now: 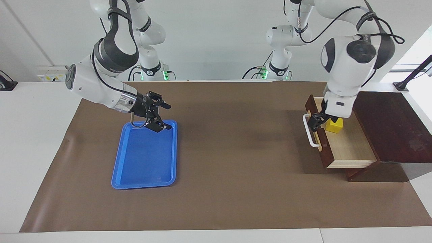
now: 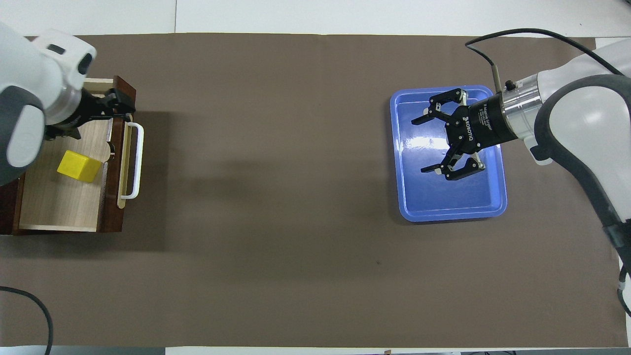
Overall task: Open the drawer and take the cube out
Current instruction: 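Lower the left gripper into the drawer and grasp the yellow cube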
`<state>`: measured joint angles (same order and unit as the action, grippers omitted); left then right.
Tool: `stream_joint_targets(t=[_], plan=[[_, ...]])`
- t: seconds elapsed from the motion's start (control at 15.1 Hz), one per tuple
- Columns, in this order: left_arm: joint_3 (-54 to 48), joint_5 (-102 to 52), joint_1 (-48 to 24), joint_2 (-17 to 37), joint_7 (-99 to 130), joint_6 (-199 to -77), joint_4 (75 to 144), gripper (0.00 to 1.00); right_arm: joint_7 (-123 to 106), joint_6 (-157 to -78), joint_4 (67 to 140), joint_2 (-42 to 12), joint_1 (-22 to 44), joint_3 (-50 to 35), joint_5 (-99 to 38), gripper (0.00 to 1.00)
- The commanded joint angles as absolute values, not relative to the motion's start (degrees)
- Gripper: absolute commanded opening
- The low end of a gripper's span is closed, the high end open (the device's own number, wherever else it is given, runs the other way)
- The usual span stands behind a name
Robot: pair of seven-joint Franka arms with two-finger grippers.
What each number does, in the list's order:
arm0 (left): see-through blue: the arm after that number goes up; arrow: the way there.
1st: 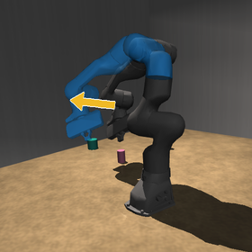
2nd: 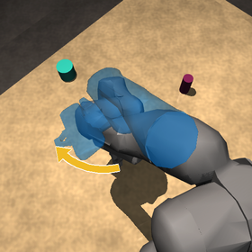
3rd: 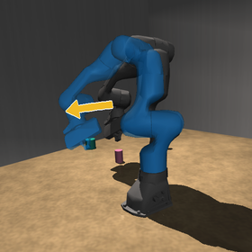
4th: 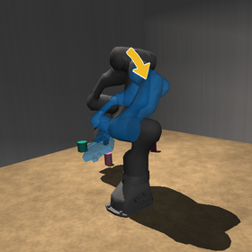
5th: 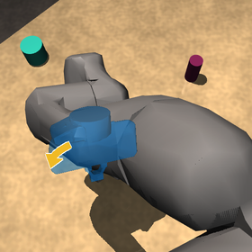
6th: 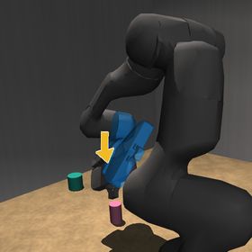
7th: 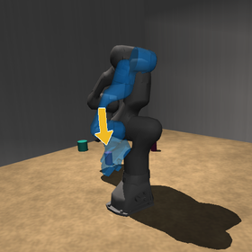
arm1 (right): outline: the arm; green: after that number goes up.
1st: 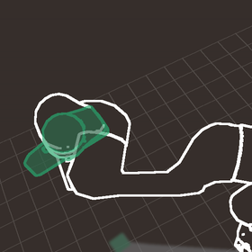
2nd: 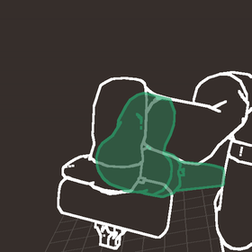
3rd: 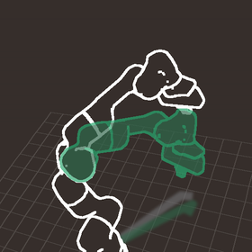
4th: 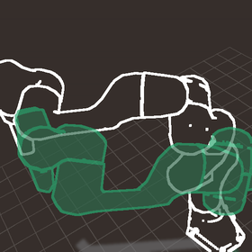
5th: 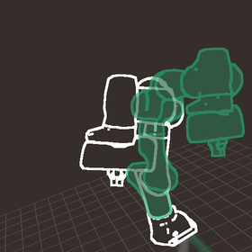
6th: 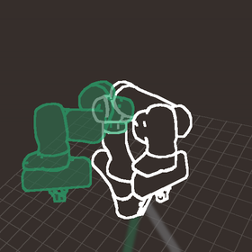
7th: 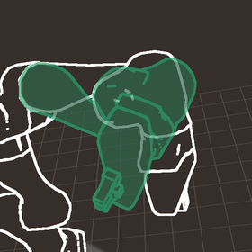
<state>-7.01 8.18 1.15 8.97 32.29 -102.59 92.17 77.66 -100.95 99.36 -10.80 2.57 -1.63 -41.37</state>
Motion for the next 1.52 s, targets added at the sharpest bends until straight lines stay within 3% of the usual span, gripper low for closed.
stream_joint_targets(t=[0.0,0.46,1.46], plan=[[-7.38,6.33,5.97,7.12,38.39,-101.95,93.68,1.0,78.66,-100.29,100.72,-9.32,2.29,-1.76,-42.45,1.0],[-7.47,6.33,9.67,0.53,59.58,-115.92,111.34,1.0,78.66,-99.67,100.9,-9.23,3.34,-1.67,-42.45,1.0],[-7.47,6.42,11.43,1.05,65.74,-121.37,117.51,1.0,78.31,-99.76,100.72,-9.32,3.25,-1.67,-42.19,1.0]])
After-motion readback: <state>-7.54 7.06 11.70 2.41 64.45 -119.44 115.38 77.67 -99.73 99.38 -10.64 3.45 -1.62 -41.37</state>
